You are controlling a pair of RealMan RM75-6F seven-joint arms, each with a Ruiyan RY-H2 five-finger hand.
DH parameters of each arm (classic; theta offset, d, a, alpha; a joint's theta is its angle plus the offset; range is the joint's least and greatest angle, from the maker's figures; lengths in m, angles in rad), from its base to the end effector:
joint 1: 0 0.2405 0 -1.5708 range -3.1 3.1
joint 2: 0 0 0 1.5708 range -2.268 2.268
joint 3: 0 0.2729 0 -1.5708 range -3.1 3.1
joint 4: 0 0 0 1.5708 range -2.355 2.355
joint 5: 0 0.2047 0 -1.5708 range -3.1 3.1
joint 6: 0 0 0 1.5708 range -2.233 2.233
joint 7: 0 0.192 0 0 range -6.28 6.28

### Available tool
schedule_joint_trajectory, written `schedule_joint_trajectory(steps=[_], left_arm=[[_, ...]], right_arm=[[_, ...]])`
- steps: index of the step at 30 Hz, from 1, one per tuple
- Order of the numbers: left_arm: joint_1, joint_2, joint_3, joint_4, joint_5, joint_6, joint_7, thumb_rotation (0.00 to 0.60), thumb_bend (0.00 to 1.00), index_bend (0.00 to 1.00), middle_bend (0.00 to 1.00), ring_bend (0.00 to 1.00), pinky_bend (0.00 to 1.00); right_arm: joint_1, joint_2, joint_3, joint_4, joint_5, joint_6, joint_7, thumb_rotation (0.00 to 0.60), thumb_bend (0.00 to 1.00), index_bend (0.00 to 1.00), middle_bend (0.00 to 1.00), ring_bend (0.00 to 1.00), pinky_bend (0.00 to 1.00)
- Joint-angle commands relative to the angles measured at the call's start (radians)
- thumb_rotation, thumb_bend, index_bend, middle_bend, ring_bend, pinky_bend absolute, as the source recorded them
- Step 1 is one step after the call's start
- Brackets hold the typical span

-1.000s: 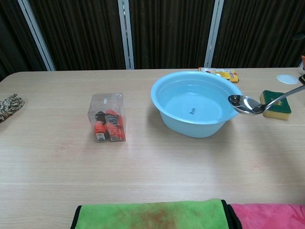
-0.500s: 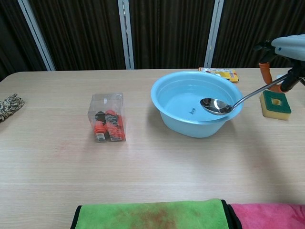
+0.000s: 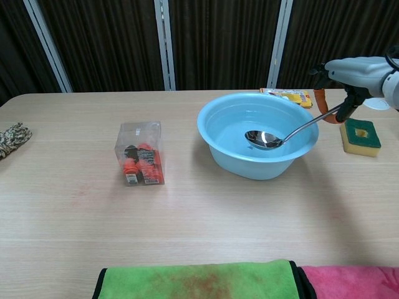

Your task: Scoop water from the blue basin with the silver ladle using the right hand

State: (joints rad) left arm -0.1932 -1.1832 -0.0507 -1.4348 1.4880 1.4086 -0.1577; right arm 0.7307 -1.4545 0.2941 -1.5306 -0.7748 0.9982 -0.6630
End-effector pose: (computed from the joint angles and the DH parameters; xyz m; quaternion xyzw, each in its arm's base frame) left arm -0.3348 0.2696 0.1565 -0.6087 -0.3948 -0.4085 0.5539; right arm -0.1877 -0.4315 0.0306 0.6897 -0.3866 0.2925 0.5379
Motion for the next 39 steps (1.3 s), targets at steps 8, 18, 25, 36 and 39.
schedule_joint_trajectory(steps=[8, 18, 25, 36, 39], left_arm=[[-0.014, -0.005, 0.0, 0.003, -0.002, -0.029, -0.001, 0.6, 0.24, 0.0, 0.0, 0.0, 0.0], [-0.021, 0.008, 0.007, 0.01, 0.015, -0.041, -0.055, 0.6, 0.24, 0.0, 0.0, 0.0, 0.0], [-0.025, 0.016, 0.005, 0.023, 0.019, -0.043, -0.101, 0.6, 0.24, 0.0, 0.0, 0.0, 0.0], [-0.028, 0.021, 0.01, 0.025, 0.029, -0.044, -0.122, 0.6, 0.24, 0.0, 0.0, 0.0, 0.0], [-0.029, 0.021, 0.01, 0.023, 0.03, -0.043, -0.12, 0.6, 0.24, 0.0, 0.0, 0.0, 0.0]], right_arm=[[0.037, -0.083, -0.028, 0.126, -0.017, -0.015, 0.042, 0.6, 0.37, 0.64, 0.0, 0.0, 0.0], [0.041, -0.167, -0.056, 0.21, -0.038, 0.032, 0.041, 0.6, 0.37, 0.64, 0.0, 0.0, 0.0], [0.047, -0.227, -0.06, 0.272, -0.041, 0.039, 0.046, 0.6, 0.37, 0.64, 0.0, 0.0, 0.0], [0.043, -0.264, -0.062, 0.31, -0.052, 0.047, 0.049, 0.6, 0.37, 0.64, 0.0, 0.0, 0.0], [0.038, -0.262, -0.063, 0.302, -0.058, 0.054, 0.048, 0.6, 0.37, 0.64, 0.0, 0.0, 0.0]])
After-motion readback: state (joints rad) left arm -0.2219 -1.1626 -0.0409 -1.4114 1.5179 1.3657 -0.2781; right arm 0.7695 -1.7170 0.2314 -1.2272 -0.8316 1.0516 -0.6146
